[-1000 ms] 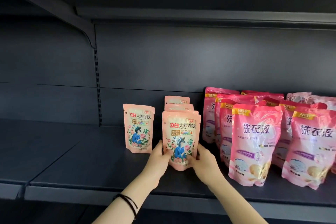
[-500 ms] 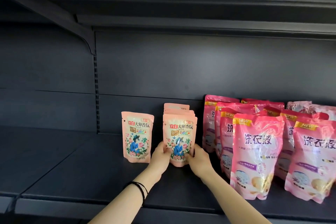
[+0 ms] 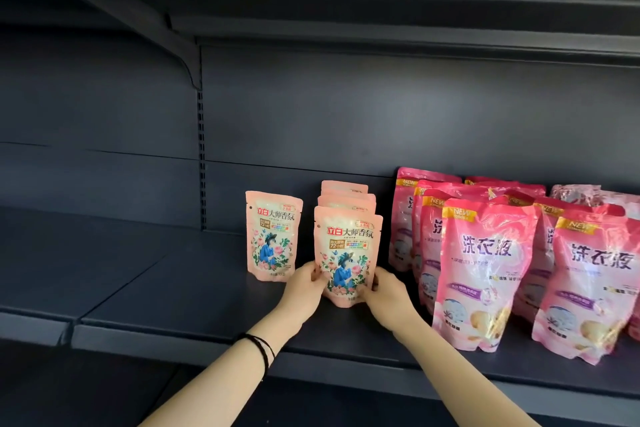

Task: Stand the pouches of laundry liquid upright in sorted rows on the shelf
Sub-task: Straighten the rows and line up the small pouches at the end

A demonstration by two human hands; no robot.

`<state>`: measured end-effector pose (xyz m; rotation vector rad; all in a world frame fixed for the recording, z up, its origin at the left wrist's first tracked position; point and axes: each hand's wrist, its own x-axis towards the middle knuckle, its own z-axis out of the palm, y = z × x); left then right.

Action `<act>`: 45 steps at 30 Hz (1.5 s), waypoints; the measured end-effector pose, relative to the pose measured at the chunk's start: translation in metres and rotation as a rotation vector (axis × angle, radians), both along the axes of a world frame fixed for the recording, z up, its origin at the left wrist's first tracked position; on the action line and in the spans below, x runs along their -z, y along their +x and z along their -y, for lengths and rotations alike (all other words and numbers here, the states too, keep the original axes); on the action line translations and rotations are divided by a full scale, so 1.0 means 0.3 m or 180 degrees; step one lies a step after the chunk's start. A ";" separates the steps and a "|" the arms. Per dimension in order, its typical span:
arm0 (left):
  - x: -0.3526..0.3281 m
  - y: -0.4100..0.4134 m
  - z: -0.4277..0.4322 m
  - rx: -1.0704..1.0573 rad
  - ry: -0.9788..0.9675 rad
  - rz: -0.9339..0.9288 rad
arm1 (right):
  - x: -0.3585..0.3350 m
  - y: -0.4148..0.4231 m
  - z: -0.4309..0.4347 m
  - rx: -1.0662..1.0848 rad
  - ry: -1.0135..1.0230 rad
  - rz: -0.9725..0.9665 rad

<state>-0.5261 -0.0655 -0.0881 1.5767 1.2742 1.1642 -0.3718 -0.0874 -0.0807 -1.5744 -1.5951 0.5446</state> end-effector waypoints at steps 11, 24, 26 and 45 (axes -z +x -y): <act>-0.121 -0.352 0.132 -0.0022 0.0638 -0.3855 | -0.122 -0.023 0.135 0.0232 -0.0435 0.2516; -0.084 -0.633 -0.110 -0.0462 0.0360 -0.1828 | -0.066 -0.469 -0.039 0.0371 0.0345 0.1670; -0.082 -0.593 -0.151 -0.0316 0.0003 -0.0309 | -0.051 -0.489 -0.063 0.0522 0.0609 0.1334; -0.128 -0.455 -0.037 -0.0182 0.0264 0.1131 | -0.074 -0.473 -0.009 0.0531 0.1083 -0.0466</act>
